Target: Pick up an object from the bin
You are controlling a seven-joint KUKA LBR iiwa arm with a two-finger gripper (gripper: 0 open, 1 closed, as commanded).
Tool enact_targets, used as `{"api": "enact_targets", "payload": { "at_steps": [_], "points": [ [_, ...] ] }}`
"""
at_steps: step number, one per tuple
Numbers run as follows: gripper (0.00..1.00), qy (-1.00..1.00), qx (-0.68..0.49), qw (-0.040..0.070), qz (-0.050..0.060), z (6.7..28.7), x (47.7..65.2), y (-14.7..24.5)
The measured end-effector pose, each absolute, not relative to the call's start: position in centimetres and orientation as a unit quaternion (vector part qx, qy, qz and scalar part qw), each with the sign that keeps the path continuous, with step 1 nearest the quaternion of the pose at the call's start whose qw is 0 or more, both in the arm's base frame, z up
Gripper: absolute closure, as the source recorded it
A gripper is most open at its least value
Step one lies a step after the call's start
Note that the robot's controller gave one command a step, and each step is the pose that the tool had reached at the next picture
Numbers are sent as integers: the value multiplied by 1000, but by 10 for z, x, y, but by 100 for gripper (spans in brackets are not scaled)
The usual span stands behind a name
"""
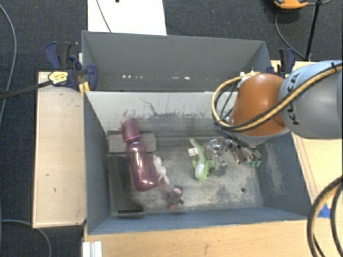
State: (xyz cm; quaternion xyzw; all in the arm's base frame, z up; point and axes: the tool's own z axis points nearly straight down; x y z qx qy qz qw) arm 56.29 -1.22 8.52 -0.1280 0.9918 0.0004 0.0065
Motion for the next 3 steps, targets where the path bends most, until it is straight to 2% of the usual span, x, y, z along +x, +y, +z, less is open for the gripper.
{"api": "enact_targets", "payload": {
  "at_steps": [1, 2, 3],
  "points": [
    [100, 992, -128, 6, 0, 85, 563, -12],
    [100, 991, -132, 3, 1, 131, 560, -7],
    [100, 991, -136, 5, 1, 192, 560, -6]
  ]
}}
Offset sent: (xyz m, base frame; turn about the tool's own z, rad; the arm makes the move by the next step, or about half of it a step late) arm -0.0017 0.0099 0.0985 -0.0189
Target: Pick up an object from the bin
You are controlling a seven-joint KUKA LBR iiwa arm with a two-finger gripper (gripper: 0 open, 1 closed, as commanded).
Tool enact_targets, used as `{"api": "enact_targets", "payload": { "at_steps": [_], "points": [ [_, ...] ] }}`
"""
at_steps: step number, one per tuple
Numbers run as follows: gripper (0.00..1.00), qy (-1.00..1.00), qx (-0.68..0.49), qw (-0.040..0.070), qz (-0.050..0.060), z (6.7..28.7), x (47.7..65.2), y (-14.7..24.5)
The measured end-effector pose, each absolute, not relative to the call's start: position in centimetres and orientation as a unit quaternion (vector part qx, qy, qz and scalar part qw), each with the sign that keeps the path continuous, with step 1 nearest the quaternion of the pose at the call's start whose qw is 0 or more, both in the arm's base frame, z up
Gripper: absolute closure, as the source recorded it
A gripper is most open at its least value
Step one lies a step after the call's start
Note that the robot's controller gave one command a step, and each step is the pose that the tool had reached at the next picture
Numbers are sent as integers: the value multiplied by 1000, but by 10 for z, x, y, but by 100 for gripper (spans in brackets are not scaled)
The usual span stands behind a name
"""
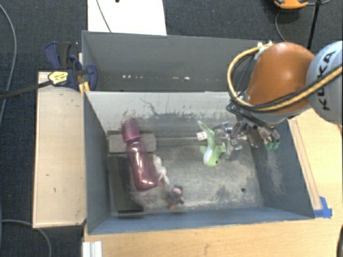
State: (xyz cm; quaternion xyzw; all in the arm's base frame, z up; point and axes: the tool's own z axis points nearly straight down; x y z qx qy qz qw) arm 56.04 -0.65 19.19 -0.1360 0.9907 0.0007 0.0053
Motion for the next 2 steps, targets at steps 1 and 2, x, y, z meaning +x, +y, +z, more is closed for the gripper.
{"api": "enact_targets", "payload": {
  "at_steps": [1, 2],
  "points": [
    [100, 993, -119, 14, -1, 181, 562, -13],
    [100, 990, -140, -1, 2, 184, 560, -11]
  ]
}}
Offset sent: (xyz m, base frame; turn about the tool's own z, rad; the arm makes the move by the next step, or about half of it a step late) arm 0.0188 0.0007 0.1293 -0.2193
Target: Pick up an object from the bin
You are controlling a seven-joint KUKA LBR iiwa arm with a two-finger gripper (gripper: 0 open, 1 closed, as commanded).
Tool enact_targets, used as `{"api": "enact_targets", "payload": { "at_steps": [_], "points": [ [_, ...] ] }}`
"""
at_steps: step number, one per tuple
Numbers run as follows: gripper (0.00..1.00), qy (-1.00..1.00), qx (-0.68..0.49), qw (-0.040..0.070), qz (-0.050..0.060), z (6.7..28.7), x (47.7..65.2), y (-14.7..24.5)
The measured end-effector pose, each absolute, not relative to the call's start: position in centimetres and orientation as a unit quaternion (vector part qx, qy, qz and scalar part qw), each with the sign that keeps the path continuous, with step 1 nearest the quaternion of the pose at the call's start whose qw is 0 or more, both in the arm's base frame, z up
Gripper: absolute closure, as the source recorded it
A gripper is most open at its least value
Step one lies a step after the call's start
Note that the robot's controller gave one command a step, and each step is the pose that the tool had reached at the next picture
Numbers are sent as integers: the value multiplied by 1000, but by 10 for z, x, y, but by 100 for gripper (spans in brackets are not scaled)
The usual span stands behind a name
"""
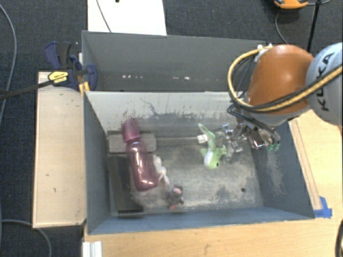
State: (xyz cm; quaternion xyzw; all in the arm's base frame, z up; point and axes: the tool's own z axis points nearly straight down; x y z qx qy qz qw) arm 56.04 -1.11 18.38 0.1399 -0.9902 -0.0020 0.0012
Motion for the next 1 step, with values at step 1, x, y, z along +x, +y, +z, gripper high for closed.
{"api": "enact_targets", "payload": {
  "at_steps": [1],
  "points": [
    [100, -986, 165, -19, 2, 183, 576, -37]
  ]
}}
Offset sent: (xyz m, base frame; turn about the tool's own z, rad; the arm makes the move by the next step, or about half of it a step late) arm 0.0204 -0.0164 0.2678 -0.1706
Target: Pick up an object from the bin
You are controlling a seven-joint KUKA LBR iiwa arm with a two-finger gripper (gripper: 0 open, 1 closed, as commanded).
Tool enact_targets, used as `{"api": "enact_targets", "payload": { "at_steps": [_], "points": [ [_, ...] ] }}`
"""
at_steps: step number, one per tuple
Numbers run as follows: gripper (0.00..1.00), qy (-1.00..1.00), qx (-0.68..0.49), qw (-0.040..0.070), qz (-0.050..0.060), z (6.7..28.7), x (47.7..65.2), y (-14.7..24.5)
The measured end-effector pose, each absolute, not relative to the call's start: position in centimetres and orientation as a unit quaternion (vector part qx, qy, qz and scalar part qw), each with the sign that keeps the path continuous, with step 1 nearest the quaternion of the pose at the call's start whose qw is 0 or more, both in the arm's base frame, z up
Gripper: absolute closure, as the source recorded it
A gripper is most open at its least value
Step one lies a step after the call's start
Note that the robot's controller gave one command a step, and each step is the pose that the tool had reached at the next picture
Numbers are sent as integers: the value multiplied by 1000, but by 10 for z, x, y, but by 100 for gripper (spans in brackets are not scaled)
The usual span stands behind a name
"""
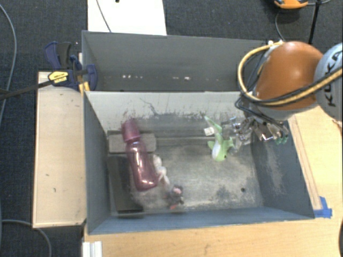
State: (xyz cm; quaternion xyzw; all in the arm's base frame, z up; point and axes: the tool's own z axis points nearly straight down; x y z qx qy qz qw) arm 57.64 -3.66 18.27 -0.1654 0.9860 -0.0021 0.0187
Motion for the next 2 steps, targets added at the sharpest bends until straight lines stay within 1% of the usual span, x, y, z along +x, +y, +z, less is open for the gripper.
{"api": "enact_targets", "payload": {
  "at_steps": [1, 2],
  "points": [
    [100, 986, -167, 12, -1, 159, 575, -47],
    [100, 981, -195, 11, 0, 201, 575, -49]
  ]
}}
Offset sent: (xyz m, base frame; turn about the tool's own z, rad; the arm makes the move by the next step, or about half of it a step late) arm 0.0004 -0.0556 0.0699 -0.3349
